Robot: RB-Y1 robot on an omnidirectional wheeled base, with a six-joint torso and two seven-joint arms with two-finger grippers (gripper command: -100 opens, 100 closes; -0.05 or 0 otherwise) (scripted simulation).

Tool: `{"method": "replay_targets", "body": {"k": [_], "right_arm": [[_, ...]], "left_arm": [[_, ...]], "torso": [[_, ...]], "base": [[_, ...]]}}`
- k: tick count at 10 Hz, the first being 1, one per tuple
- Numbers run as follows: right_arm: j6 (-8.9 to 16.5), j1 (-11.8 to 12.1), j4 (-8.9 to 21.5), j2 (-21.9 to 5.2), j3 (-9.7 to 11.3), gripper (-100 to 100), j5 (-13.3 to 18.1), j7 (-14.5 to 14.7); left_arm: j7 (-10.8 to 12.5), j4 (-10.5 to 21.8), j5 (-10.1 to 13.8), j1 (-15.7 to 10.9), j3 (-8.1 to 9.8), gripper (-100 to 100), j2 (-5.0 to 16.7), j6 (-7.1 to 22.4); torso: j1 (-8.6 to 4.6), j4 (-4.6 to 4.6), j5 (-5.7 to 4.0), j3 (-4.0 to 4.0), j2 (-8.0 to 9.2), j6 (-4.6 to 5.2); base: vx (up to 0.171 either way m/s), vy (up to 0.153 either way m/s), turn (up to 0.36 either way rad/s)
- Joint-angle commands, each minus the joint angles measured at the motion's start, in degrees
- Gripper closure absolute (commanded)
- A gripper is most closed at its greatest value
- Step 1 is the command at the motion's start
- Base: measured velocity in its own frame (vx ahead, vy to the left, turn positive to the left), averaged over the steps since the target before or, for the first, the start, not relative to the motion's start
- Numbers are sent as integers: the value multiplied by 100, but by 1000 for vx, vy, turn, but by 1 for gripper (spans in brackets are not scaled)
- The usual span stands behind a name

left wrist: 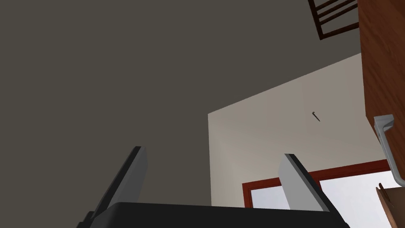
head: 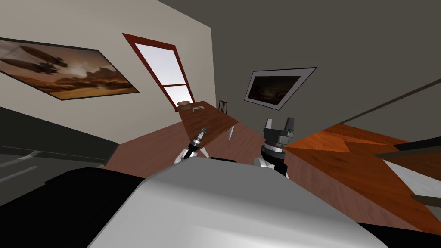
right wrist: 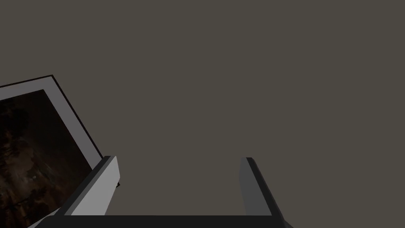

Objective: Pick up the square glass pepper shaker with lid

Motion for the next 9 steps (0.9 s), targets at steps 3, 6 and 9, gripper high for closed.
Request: {"method": "replay_targets", "body": {"k": [3, 6, 9], "right_arm": [[0, -1, 0, 0, 0, 0, 0, 0], [0, 0, 0, 0, 0, 0, 0, 0], [0, 1, 0, 0, 0, 0, 0, 0]], "left_arm": [[-98, 566, -55, -123, 31, -100, 144, -84], [-192, 955, -113, -227, 48, -100, 248, -141], [-376, 1546, -228, -444, 92, -100, 446, -250]], "torso": [[-5, -1, -2, -2, -2, 3], [0, 0, 0, -1, -1, -2], [-2, -1, -1, -3, -6, -2]], "base": [[-18, 23, -118], [-19, 29, -110], [-16, 28, -177]]}}
